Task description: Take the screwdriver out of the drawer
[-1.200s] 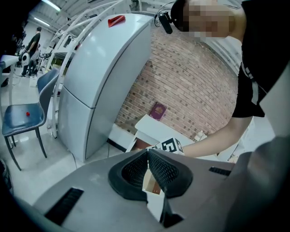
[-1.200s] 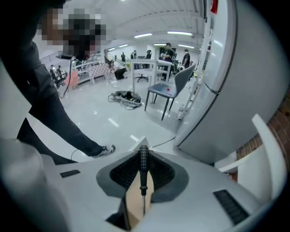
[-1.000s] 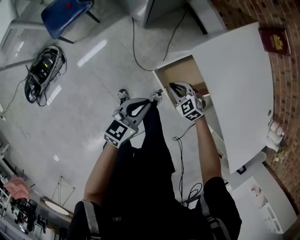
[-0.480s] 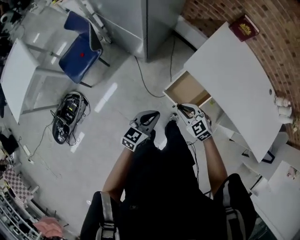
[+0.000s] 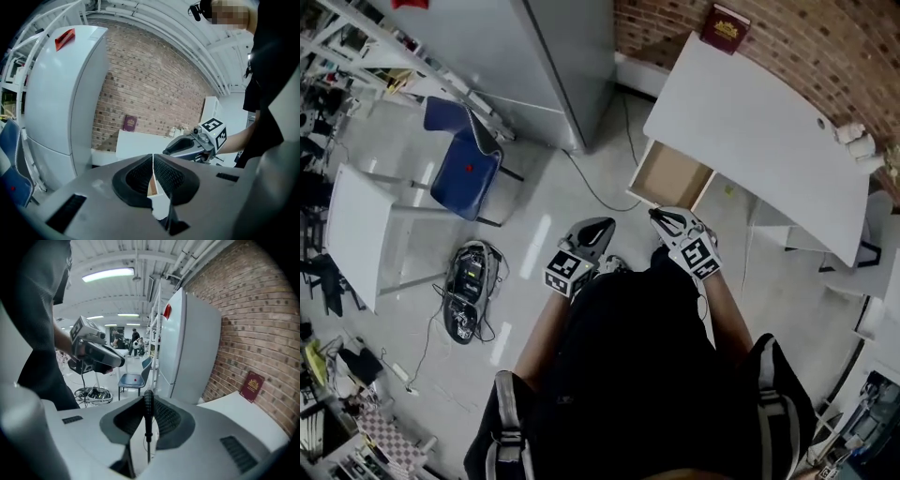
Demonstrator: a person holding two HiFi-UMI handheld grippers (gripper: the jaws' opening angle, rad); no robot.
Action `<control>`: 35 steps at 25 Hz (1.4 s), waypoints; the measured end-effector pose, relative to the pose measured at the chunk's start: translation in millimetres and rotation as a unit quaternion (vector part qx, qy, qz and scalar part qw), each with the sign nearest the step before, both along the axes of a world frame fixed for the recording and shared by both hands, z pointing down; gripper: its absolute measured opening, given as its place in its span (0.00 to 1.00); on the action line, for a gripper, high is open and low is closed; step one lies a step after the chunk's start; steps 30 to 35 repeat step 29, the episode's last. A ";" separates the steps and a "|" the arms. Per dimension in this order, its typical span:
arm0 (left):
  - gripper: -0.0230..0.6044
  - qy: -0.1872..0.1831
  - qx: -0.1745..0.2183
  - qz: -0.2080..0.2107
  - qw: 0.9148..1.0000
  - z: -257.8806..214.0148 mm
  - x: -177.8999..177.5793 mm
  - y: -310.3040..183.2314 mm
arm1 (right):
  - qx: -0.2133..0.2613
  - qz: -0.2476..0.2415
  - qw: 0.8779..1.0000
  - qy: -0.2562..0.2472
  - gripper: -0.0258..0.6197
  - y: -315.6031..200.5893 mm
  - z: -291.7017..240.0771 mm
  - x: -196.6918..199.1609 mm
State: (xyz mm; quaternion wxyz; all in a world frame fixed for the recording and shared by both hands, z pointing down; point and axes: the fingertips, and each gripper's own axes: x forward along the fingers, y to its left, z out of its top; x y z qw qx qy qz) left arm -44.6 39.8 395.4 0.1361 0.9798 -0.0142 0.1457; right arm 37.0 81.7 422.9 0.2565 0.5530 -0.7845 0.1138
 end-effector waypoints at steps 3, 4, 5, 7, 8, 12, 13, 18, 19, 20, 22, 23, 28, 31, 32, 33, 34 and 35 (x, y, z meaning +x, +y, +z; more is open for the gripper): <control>0.07 0.001 0.006 0.018 1.000 -5.9 -4.6 8.0 | 0.006 0.017 1.000 0.003 0.23 5.4 -2.0 -5.8; 0.07 0.003 0.008 0.023 1.000 -7.4 -5.7 10.9 | 0.008 0.021 1.000 0.006 0.23 6.6 -3.0 -6.6; 0.07 0.004 0.008 0.026 1.000 -8.1 -7.0 13.5 | 0.010 0.023 1.000 0.009 0.23 7.5 -3.7 -7.1; 0.07 0.005 0.009 0.032 0.999 -6.3 -9.8 17.1 | 0.014 0.028 0.999 0.014 0.23 9.3 -0.4 -7.5; 0.07 0.004 0.009 0.034 0.999 -4.4 -11.3 18.6 | 0.015 0.029 0.999 0.016 0.23 10.7 3.3 -7.8; 0.07 0.006 0.008 0.030 1.000 -0.3 -16.5 22.7 | 0.009 0.029 0.999 0.027 0.23 15.9 6.2 -8.0; 0.07 0.008 0.006 0.026 1.000 0.2 -17.9 22.2 | 0.007 0.028 0.999 0.029 0.23 17.1 7.8 -7.4; 0.07 0.012 0.001 0.003 1.000 3.7 -28.4 19.5 | -0.002 0.020 0.999 0.033 0.23 21.7 15.3 -5.2; 0.07 0.013 -0.001 -0.002 1.000 4.6 -31.1 18.8 | -0.004 0.020 0.999 0.034 0.23 22.1 16.0 -4.0; 0.07 0.013 -0.003 -0.008 1.000 5.3 -33.4 17.3 | -0.006 0.021 0.999 0.036 0.23 21.4 16.8 -2.2; 0.07 0.014 -0.003 -0.017 1.000 6.3 -37.0 13.6 | -0.009 0.020 0.999 0.038 0.23 18.2 18.3 0.3; 0.07 0.014 -0.004 -0.020 1.000 6.4 -38.3 12.1 | -0.010 0.019 0.999 0.036 0.23 16.7 18.2 0.5; 0.07 0.015 -0.007 -0.031 0.999 8.0 -43.8 5.8 | -0.009 0.022 0.999 0.025 0.23 9.6 17.9 -0.5; 0.07 0.014 -0.007 -0.033 0.999 8.8 -45.5 4.8 | -0.007 0.022 0.999 0.022 0.23 8.7 20.7 -1.1; 0.07 0.014 -0.007 -0.033 0.999 8.8 -45.5 4.8 | -0.007 0.022 0.999 0.022 0.23 8.7 20.7 -1.1; 0.07 0.014 -0.007 -0.033 0.999 8.8 -45.5 4.8 | -0.007 0.022 0.999 0.022 0.23 8.7 20.7 -1.1; 0.07 0.014 -0.007 -0.033 0.999 8.8 -45.5 4.8 | -0.007 0.022 0.999 0.022 0.23 8.7 20.7 -1.1; 0.07 0.014 -0.007 -0.033 0.999 8.8 -45.5 4.8 | -0.007 0.022 0.999 0.022 0.23 8.7 20.7 -1.1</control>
